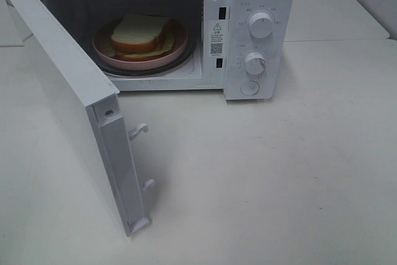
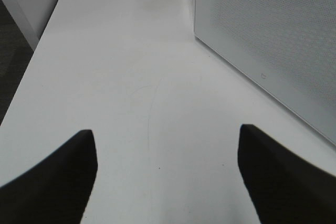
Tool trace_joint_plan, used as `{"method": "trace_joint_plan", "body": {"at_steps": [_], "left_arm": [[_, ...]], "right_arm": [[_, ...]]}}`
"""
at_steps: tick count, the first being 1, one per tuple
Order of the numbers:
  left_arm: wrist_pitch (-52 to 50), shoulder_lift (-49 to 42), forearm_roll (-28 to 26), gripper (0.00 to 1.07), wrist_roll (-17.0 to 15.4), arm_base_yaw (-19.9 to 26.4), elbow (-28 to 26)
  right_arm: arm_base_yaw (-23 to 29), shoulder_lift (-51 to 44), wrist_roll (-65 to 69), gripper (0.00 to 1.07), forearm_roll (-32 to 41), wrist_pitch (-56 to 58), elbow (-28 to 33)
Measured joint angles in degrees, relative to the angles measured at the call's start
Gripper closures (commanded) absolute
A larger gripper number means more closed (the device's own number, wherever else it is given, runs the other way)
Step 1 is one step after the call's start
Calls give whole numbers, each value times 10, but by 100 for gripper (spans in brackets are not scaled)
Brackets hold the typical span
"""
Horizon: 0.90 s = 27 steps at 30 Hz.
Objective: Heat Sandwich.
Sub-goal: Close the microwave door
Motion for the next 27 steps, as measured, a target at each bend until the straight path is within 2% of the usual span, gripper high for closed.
{"method": "trace_joint_plan", "body": {"at_steps": [17,23,27], "left_arm": [[0,0,3,37,1,0,0],[-4,10,0,37,34,0,-2],[-73,56,0,37,49,0,-13]], "right_arm": [[0,0,0,54,0,0,0],[0,0,0,54,0,0,0],[0,0,0,54,0,0,0]]}}
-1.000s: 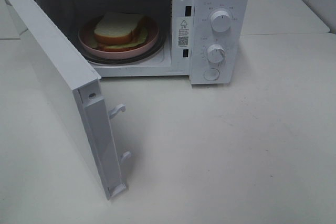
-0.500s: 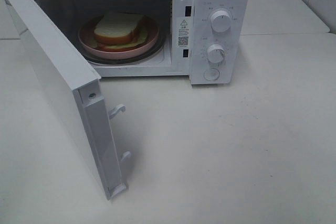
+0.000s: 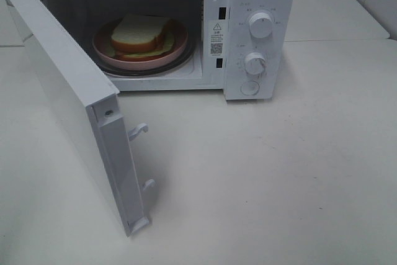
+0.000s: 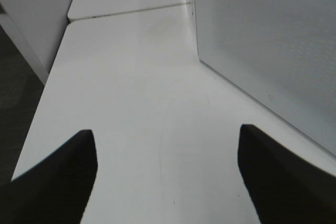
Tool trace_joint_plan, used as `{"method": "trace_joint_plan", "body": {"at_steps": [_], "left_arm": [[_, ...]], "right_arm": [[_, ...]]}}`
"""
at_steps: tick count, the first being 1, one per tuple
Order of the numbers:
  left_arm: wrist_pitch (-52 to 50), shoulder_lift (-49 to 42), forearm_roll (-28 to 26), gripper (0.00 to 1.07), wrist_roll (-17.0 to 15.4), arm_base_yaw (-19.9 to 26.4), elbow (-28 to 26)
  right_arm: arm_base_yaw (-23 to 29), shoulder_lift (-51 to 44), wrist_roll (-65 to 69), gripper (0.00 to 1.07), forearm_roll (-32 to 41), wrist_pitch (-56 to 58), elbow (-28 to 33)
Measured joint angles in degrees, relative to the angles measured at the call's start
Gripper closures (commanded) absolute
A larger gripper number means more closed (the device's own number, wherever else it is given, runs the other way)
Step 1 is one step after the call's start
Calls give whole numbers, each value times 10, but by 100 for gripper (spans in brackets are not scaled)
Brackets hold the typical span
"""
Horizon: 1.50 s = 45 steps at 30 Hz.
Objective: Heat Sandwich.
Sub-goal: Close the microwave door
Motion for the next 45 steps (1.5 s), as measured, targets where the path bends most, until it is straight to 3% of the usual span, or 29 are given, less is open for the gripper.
{"method": "trace_joint_plan", "body": {"at_steps": [6,19,27,30,32,37,41,45], "left_arm": [[-97,68,0,37,10,0,5],[-446,224,-28,37,10,-65,108],[-584,307,-28,37,9,-65,143],[-619,351,-28,37,-10,-66,146],[-659,393,-27,37,-47,-71,148],[-717,462,-6,37,-88,-81,148],[-753,509,23,37,-93,-97,148],[-782,543,45,44,-93,-113,148]], "right_arm": [[0,0,0,54,0,0,0],[0,0,0,58,-1,0,0],[0,0,0,58,-1,0,0],[0,0,0,58,-1,0,0],[0,0,0,58,-1,0,0],[0,0,0,58,-1,0,0],[0,0,0,58,-1,0,0],[0,0,0,58,-1,0,0]]}}
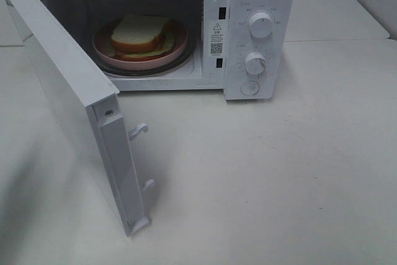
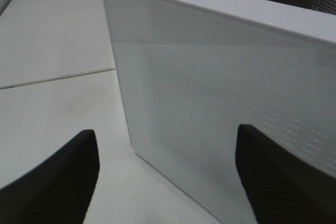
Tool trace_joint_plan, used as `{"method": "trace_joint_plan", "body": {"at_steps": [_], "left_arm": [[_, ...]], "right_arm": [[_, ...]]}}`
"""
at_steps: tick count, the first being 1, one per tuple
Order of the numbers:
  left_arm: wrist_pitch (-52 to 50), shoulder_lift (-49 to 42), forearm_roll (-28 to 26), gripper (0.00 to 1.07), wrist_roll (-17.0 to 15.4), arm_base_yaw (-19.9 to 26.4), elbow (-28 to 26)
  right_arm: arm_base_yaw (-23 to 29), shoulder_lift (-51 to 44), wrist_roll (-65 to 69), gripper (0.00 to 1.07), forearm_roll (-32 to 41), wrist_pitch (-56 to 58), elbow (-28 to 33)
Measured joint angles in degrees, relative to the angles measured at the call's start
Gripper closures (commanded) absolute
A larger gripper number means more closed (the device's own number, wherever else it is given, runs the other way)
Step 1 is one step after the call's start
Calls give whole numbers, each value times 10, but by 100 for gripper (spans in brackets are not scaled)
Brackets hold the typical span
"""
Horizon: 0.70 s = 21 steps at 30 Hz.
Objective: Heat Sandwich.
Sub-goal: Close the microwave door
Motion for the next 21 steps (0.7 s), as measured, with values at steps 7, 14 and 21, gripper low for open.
{"method": "trace_joint_plan", "body": {"at_steps": [7,14,21], "left_arm": [[-43,59,5,58,0,-37,0],[-104,123,-1,75,19,-85,0],[-136,174,-66,79,95,-140,-7]], "right_arm": [[0,0,0,58,0,0,0],[0,0,0,58,0,0,0],[0,0,0,58,0,0,0]]}}
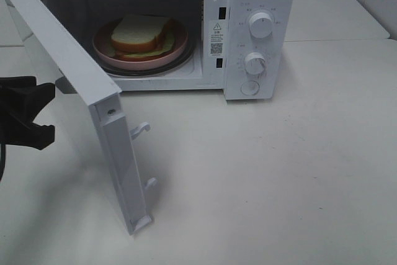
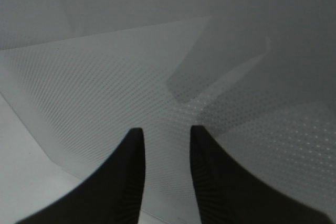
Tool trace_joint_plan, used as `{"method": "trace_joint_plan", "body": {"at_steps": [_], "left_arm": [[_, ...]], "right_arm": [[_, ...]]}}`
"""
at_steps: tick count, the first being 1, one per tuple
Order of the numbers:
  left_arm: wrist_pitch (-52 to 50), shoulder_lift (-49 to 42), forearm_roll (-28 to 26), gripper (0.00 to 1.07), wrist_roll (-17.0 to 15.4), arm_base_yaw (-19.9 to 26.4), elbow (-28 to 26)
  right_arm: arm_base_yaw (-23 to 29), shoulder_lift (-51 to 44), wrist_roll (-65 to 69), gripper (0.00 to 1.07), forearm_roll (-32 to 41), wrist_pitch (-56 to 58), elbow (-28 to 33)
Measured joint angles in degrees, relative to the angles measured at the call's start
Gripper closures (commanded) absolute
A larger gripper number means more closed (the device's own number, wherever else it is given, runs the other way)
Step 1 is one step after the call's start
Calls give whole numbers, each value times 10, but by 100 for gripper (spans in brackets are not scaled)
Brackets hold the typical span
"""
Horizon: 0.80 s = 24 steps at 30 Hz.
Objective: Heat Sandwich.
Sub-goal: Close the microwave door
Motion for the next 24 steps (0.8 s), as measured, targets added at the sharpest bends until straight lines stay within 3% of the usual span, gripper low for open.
{"method": "trace_joint_plan", "body": {"at_steps": [2,4,5,6,9,19,23,24], "left_arm": [[-21,25,-51,79,50,-31,-15],[-37,42,-85,79,79,-54,-26],[-37,42,-85,79,79,-54,-26],[-50,60,-119,79,107,-73,-38],[-68,84,-154,79,145,-100,-57],[-83,155,-205,79,202,-138,-130],[-84,202,-211,80,273,-156,-184],[-84,202,-211,80,273,-156,-184]], "right_arm": [[0,0,0,58,0,0,0],[0,0,0,58,0,0,0],[0,0,0,58,0,0,0],[0,0,0,58,0,0,0],[0,0,0,58,0,0,0],[0,0,0,58,0,0,0],[0,0,0,58,0,0,0],[0,0,0,58,0,0,0]]}}
